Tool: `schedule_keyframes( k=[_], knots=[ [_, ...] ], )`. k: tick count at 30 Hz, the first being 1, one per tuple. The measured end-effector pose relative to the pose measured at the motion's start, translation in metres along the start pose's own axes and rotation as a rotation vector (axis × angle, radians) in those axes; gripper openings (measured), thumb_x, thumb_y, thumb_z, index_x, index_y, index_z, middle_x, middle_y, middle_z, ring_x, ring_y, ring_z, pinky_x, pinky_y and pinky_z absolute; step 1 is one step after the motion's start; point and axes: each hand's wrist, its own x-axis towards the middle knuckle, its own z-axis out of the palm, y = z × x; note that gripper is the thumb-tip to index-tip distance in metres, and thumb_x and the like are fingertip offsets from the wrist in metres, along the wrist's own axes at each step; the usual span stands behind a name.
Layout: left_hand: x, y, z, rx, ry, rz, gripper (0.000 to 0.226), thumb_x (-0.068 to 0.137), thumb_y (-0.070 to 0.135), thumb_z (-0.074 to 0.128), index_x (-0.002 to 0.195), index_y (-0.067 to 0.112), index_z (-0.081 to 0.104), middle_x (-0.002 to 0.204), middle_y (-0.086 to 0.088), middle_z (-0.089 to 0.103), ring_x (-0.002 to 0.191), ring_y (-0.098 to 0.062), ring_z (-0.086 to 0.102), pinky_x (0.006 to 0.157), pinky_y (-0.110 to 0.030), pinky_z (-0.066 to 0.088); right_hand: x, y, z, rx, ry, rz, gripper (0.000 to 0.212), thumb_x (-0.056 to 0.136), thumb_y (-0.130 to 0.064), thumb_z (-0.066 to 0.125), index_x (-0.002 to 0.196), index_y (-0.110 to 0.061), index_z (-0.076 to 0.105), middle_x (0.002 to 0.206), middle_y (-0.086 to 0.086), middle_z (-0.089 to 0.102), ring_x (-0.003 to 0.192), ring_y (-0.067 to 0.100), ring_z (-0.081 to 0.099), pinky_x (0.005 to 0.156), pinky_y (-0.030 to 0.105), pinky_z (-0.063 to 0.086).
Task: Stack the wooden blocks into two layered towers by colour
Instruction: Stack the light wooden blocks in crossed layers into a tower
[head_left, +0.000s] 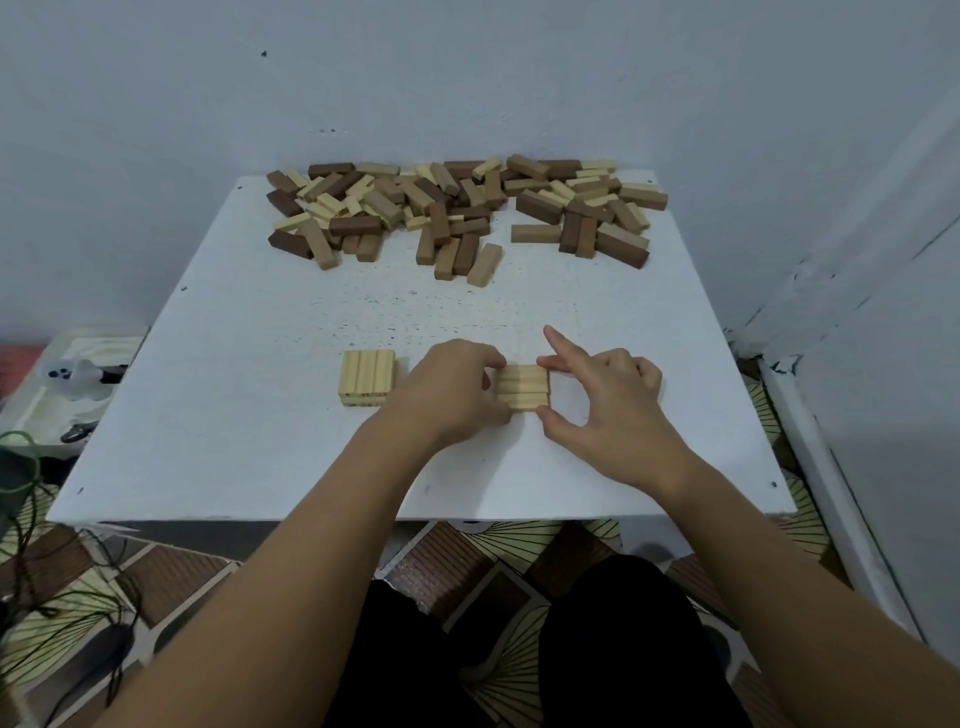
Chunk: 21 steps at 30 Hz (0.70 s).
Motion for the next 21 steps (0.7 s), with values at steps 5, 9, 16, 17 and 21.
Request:
schedule_keyframes(
  k=[5, 9, 16, 17, 21],
  knots=[
    [-0.002, -0.009, -0.003, -0.151, 0.006, -0.016, 0.068, 0.079, 0.032, 0.088, 0.14, 0.027, 0.059, 0.102, 0.009, 0.065, 0.092, -0.01, 0.063, 0.075, -0.022, 0.048, 0.0, 0.001, -0.003, 0.084, -0.01, 0.005, 0.083, 0.095, -0.046, 0.065, 0.162, -0.045, 0.016, 0.143, -0.033, 0.051, 0.13, 0.002, 0.034, 0.109, 0.025, 0.006],
    [-0.001, -0.016, -0.005, -0.257, 0.005, -0.04, 0.065, 0.076, 0.039, 0.091, 0.135, 0.03, 0.063, 0.102, 0.008, 0.067, 0.089, -0.009, 0.065, 0.072, -0.022, 0.047, -0.001, 0.002, -0.005, 0.181, 0.059, 0.008, 0.071, 0.098, -0.039, 0.064, 0.16, -0.04, 0.029, 0.142, -0.029, 0.055, 0.134, 0.004, 0.04, 0.117, 0.029, 0.014],
    [0.011, 0.013, 0.011, -1.101, 0.412, -0.138, 0.029, 0.104, 0.035, 0.055, 0.129, 0.023, 0.065, 0.11, 0.005, 0.067, 0.105, -0.007, 0.064, 0.103, -0.033, 0.052, 0.026, -0.028, -0.013, 1.028, 0.199, 0.247, 0.044, 0.104, -0.038, 0.047, 0.147, -0.033, 0.049, 0.151, -0.012, 0.052, 0.141, 0.0, 0.044, 0.122, 0.031, 0.032],
    [0.015, 0.019, 0.017, -1.202, 0.405, -0.155, 0.035, 0.107, 0.037, 0.048, 0.134, 0.022, 0.062, 0.12, 0.002, 0.067, 0.116, -0.009, 0.062, 0.111, -0.035, 0.048, 0.031, -0.035, -0.011, 1.132, 0.212, 0.281, 0.047, 0.101, -0.042, 0.043, 0.147, -0.033, 0.047, 0.154, -0.008, 0.049, 0.144, 0.004, 0.041, 0.122, 0.03, 0.03],
    [0.017, 0.029, 0.036, -1.347, 0.359, -0.12, 0.057, 0.101, 0.052, 0.037, 0.146, 0.022, 0.053, 0.134, -0.002, 0.064, 0.129, -0.011, 0.056, 0.118, -0.032, 0.038, 0.036, -0.05, 0.001, 1.346, 0.245, 0.354, 0.047, 0.112, -0.033, 0.024, 0.155, -0.024, 0.041, 0.16, 0.004, 0.043, 0.151, 0.012, 0.034, 0.126, 0.033, 0.025]
  ],
)
